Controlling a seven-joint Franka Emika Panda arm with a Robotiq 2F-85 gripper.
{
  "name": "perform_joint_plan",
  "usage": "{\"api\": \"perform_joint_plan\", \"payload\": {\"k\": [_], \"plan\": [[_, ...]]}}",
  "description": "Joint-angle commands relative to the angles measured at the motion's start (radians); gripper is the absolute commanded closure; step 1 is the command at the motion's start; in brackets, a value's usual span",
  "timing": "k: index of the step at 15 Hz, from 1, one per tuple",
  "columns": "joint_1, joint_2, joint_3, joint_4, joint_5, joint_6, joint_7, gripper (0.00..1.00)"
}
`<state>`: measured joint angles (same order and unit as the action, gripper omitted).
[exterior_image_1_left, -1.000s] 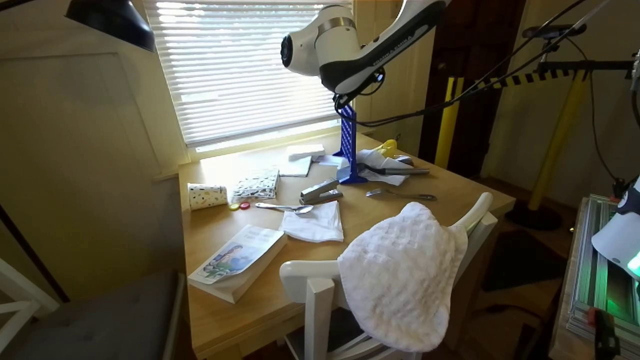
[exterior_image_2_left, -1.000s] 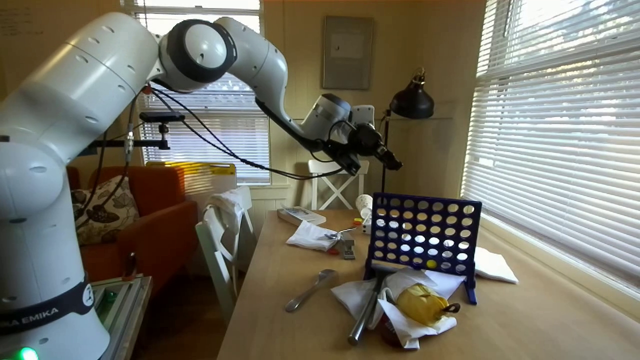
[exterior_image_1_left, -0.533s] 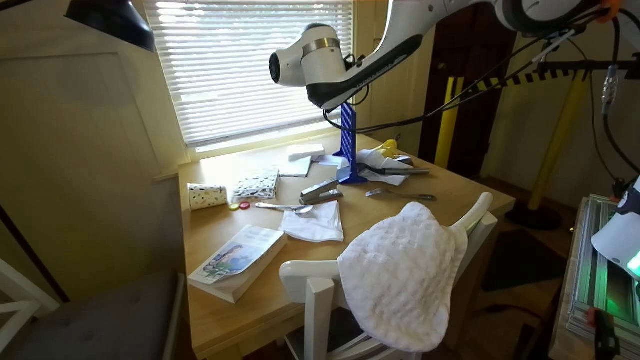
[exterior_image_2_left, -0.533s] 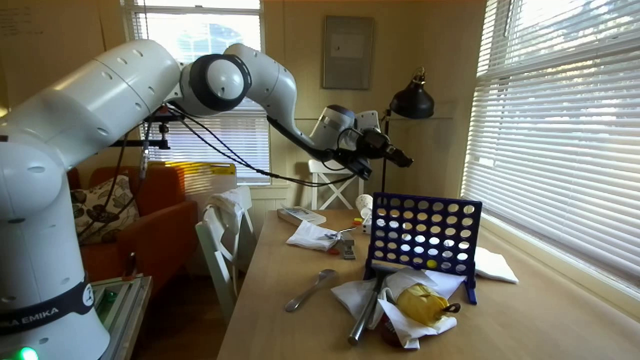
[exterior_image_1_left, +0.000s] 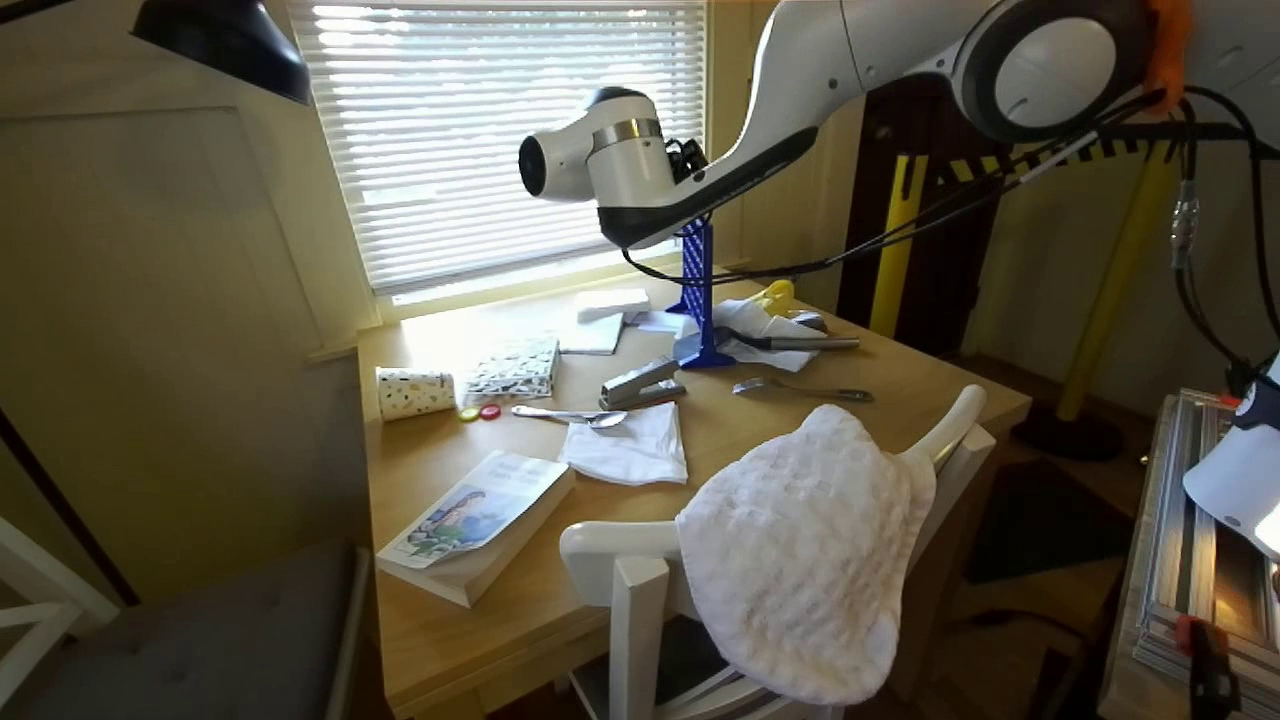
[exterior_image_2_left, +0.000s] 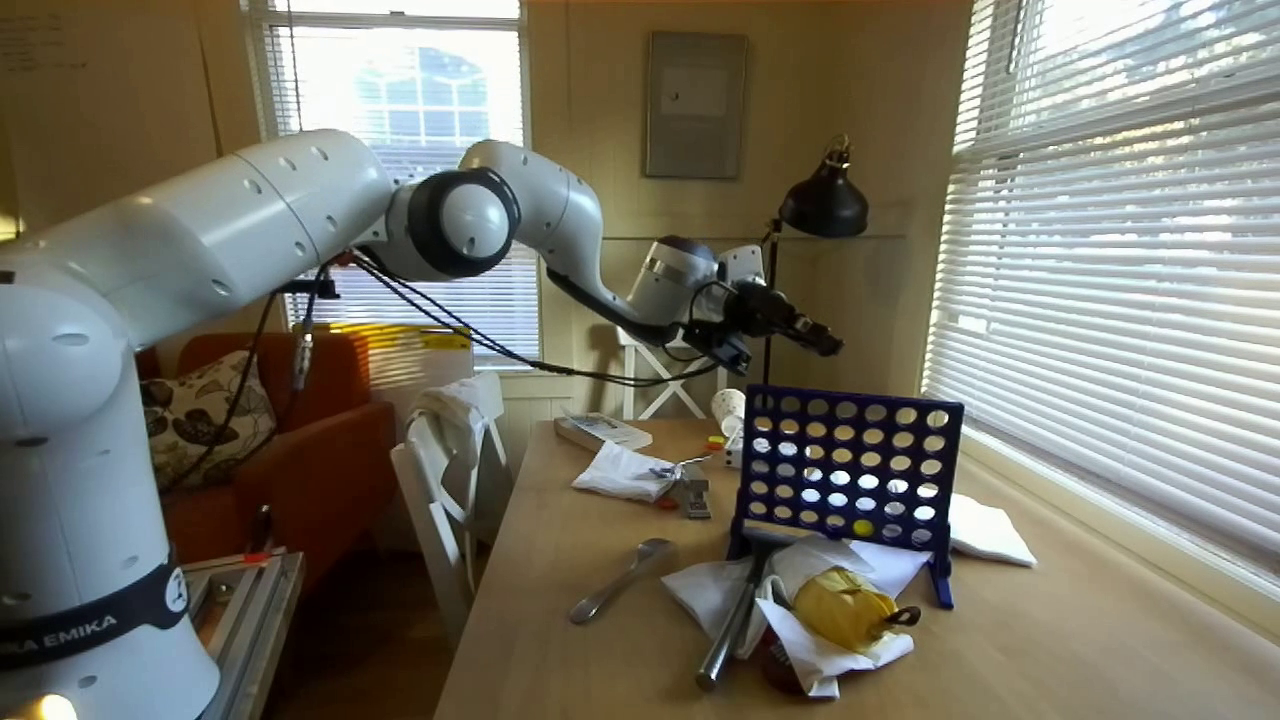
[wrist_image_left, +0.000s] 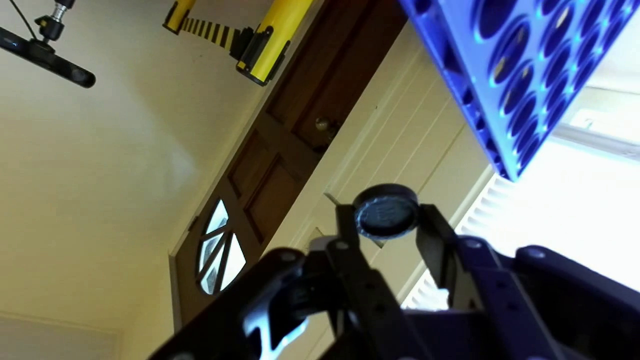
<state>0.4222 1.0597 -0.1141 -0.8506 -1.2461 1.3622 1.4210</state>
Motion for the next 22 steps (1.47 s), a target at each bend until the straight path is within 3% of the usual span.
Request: {"api": "perform_joint_plan", "payload": {"k": [1,5,6,13,14,20,22], "plan": [[0.02,0.109,-0.025,0.15,-0.027,-0.079,-0.035,0.9],[0.045,0.164,-0.082,0.213,-0.038,-0.279,-0.027,0.9],[0.036,0.1,-0.054,0.122,-0.001,-0.206,-0.003,0.65],[0.042,0.132,-0.076,0.162,-0.004,-0.258,-0.004,0.65],[0.042,0.132,-0.076,0.163,-0.004,-0.258,-0.004,0.9],[0.05,0.198,-0.089,0.24,0.009,-0.403,-0.005,0.9],[0.054,0.21,-0.085,0.252,-0.003,-0.396,-0.007,0.9]]}}
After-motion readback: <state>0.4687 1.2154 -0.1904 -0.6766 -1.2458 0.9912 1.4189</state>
